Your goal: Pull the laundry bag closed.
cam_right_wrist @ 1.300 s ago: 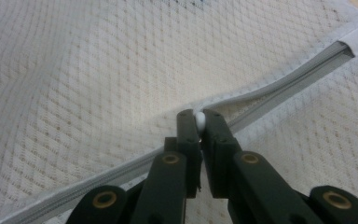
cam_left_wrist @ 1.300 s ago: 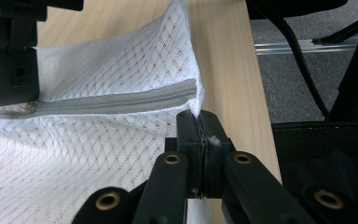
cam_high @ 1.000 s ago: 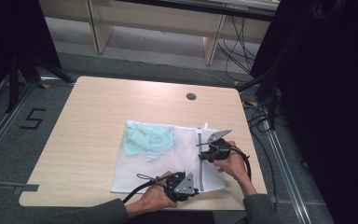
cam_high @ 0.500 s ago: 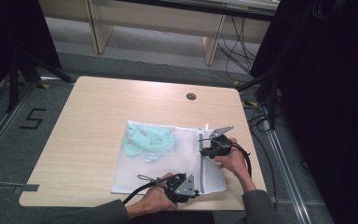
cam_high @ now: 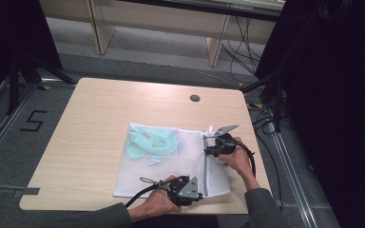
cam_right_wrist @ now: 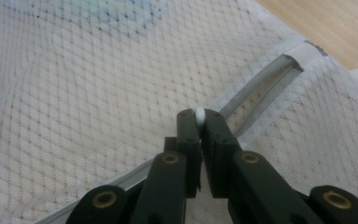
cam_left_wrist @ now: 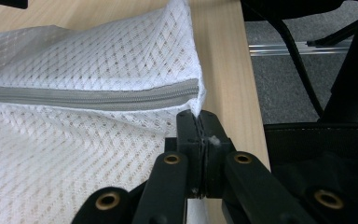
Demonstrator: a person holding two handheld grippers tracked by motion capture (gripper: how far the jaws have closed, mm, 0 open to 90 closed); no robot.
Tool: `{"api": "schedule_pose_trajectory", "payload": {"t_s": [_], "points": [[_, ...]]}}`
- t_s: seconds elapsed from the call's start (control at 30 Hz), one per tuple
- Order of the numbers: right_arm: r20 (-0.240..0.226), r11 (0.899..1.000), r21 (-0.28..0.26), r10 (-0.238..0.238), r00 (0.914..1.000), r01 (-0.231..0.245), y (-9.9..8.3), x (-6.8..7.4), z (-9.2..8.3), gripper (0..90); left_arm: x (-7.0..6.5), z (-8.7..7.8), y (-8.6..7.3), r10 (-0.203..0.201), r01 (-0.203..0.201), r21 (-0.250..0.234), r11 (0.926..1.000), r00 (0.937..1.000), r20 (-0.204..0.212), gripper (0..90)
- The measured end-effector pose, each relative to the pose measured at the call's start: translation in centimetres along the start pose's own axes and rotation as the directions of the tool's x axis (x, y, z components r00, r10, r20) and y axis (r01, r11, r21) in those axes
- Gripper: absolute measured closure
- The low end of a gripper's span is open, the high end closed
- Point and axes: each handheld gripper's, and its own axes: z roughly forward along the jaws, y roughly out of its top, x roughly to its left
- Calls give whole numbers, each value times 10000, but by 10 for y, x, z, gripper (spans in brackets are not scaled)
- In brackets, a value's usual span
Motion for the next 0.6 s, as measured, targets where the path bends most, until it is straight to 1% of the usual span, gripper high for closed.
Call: {"api": "schedule_pose_trajectory", "payload": {"t_s": [0.03, 0.07, 0.1, 0.13, 0.17, 0.2, 0.23, 0.27, 0.3, 0.33, 0.4, 0.43, 0.47, 0.5, 0.53, 0.57, 0.6], "points": [[-37, 10000, 64, 4, 10000, -3, 0, -1, 0, 866, 1, 0, 0, 70, -70, -47, 10000, 10000, 1, 886], [47, 9998, 90, 172, 9998, -172, 0, -2, 0, 866, 0, 0, 0, -5, 5, -64, 10000, 10000, -36, 886], [-24, 9999, 123, 29, 10000, -28, 1, -3, 0, 866, 0, -1, 0, -22, 22, -45, 10000, 10000, 42, 886], [50, 9998, 189, 16, 10000, -17, 1, -3, -1, 866, 0, -1, 0, -2, 3, -43, 10000, 10000, 39, 886], [-18, 10000, 83, 29, 10000, -29, 2, -4, 0, 866, -1, -1, 0, -24, 24, -67, 10000, 10000, 13, 886], [27, 10000, 50, 14, 10000, -14, 4, -5, 0, 866, -1, -1, 0, 112, -112, -34, 9999, 9999, 7, 886], [142, 9993, 207, 310, 9994, -312, 5, -5, 0, 867, -1, -1, 0, 96, -96, -26, 10000, 10000, 9, 886], [6, 9999, -97, 35, 10000, -35, 5, -8, 2, 866, -2, -1, 0, 0, 0, -26, 10000, 10000, 46, 886], [75, 9999, 125, -6, 10000, 5, 6, -9, 1, 866, -2, -1, 0, 1, -1, -39, 10000, 10000, 40, 886], [39, 10000, -16, 1, 10000, -1, 6, -9, 3, 866, -2, -1, 0, -6, 6, -47, 10000, 10000, 57, 886], [126, 10000, -3, -10, 9999, 10, 8, -10, 3, 867, -2, -1, 0, 82, -82, 14, 10000, 9999, 95, 887], [134, 10000, 70, -16, 9999, 15, 9, -11, 2, 867, -3, -1, 0, 67, -67, -31, 10000, 9999, 134, 887], [110, 10000, -10, 45, 9999, -44, 10, -12, 2, 866, -3, 0, 0, 86, -85, -39, 10000, 9999, 82, 887], [151, 10000, -45, 87, 9998, -86, 10, -12, 3, 866, -3, 0, 0, 53, -52, -49, 10000, 10000, 48, 887], [176, 9999, 19, 105, 9998, -105, 11, -13, 2, 866, -2, -1, 0, 28, -28, -12, 10000, 9999, 161, 887], [288, 9998, 10, 192, 9994, -192, 11, -14, 3, 866, -2, 0, 0, -114, 115, -73, 9999, 9999, 116, 887], [147, 9999, 3, 167, 9998, -167, 11, -14, 3, 866, -1, -1, 0, -171, 173, -64, 9998, 9996, 203, 887]]}}
